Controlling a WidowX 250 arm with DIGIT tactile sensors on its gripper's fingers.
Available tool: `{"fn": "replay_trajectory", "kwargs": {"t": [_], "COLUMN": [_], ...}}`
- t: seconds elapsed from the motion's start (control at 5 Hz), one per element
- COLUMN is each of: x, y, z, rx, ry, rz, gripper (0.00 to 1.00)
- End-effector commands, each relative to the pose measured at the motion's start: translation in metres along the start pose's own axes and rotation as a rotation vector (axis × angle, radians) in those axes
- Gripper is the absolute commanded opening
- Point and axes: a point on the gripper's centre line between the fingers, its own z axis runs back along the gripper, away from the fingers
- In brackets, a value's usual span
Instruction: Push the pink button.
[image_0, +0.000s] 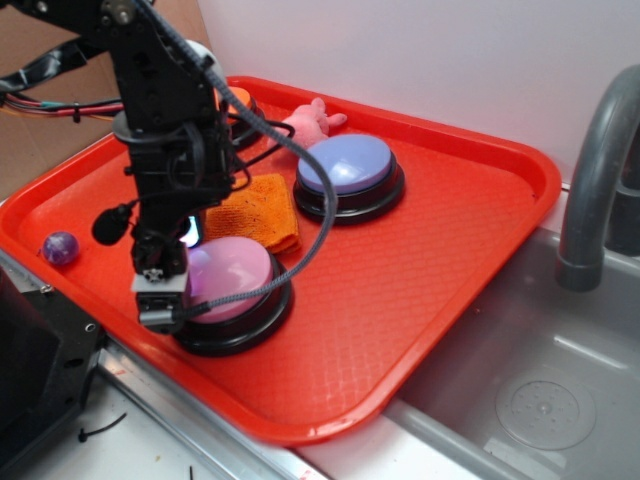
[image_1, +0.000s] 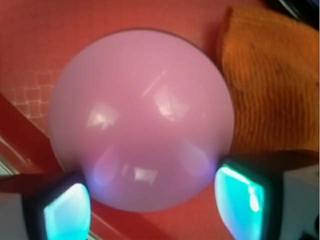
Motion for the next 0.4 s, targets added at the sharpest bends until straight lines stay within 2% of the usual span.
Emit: {"fn": "replay_trajectory", "kwargs": {"t": [0.0, 0.2], "x": [0.0032, 0.0034], "y": [0.0026, 0.0092], "z": [0.0511, 0.0608], "rx": [0.082, 0.065], "ry": [-0.092, -0.105], "rz": [0.085, 0.100], "gripper": [1.00, 1.00]}}
